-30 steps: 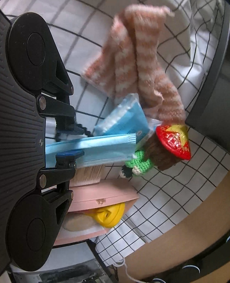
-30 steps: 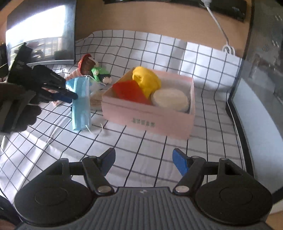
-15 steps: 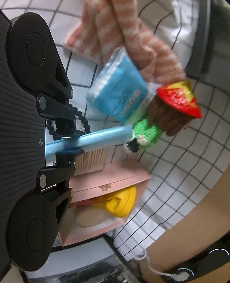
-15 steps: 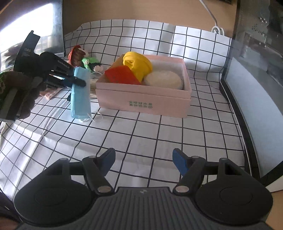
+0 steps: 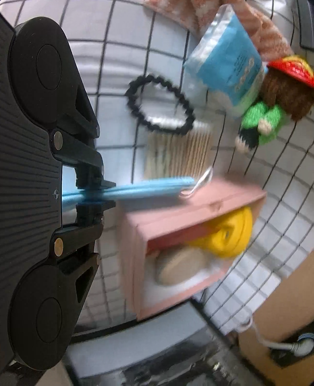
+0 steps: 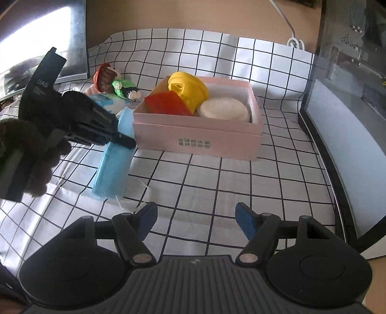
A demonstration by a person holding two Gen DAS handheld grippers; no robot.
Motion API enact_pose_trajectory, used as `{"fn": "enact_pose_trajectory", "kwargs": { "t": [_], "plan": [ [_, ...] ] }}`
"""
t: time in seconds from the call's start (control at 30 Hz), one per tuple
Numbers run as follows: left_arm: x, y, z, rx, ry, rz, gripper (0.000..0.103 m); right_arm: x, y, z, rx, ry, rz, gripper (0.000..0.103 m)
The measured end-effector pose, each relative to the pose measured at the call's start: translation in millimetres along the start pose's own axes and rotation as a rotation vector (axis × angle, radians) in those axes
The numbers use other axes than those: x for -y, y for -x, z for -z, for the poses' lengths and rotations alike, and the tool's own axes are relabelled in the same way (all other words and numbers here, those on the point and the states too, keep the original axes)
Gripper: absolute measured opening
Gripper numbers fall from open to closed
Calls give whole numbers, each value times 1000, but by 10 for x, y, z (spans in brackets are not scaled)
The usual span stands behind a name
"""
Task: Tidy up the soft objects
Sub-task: 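Grasp the black bead bracelet with the right gripper while the left holds the mask, then lower the blue mask into the pink box with the left gripper while the right carries the bracelet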
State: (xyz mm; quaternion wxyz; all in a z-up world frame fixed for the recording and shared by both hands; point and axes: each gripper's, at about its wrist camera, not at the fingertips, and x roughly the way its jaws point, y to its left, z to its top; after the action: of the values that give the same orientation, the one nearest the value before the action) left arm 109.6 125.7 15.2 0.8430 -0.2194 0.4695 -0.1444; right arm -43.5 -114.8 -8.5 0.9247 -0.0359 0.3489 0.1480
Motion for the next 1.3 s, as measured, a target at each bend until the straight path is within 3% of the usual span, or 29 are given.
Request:
{"fn": "enact_pose_trajectory", "kwargs": {
  "t": [0.1, 0.17, 0.2, 0.33, 0.47, 0.63, 0.77, 0.83, 0.87, 0.9, 0.93, 1.0, 1.13, 1.3],
  "plan": [
    [-6, 179, 172, 39, -7, 32, 9, -10, -26, -63, 18, -7, -4, 71],
    [-48, 310, 275, 50, 12, 44, 9, -39, -68, -149, 28, -11, -38, 62],
    [-90, 389, 364, 52, 17, 45, 8, -67, -108, -214, 27, -9, -70, 52],
    [-354, 830, 666, 89, 78, 2, 8, -301, -324, -472, 8, 29, -173, 43],
    [-649, 1326, 903, 157, 178, -57, 8, -659, -594, -733, 12, 40, -256, 42],
    [-860, 1863, 1182, 228, 265, -113, 8, -1217, -978, -1119, 93, 206, -207, 42],
    [-956, 2133, 1365, 263, 294, -134, 8, -1459, -1361, -1320, 55, 272, -137, 41],
    [-993, 2215, 1431, 273, 310, -145, 8, -1527, -1486, -1314, 27, 288, -112, 22],
    [-1015, 2241, 1455, 275, 318, -147, 8, -1546, -1499, -1288, 19, 297, -95, 17],
    [-1031, 2247, 1469, 274, 324, -146, 8, -1577, -1480, -1263, 31, 313, -76, 7],
    [-1038, 2247, 1475, 271, 325, -140, 8, -1590, -1443, -1248, 21, 324, -89, 6],
    [-1024, 2212, 1461, 257, 312, -119, 8, -1539, -1295, -1218, 4, 298, -149, 6],
    [-881, 2052, 1385, 202, 239, -55, 8, -1377, -804, -1121, 45, 300, -188, 6],
    [-514, 1771, 1151, 124, 93, 58, 8, -999, -203, -965, 71, 230, -174, 6]
  ]
}}
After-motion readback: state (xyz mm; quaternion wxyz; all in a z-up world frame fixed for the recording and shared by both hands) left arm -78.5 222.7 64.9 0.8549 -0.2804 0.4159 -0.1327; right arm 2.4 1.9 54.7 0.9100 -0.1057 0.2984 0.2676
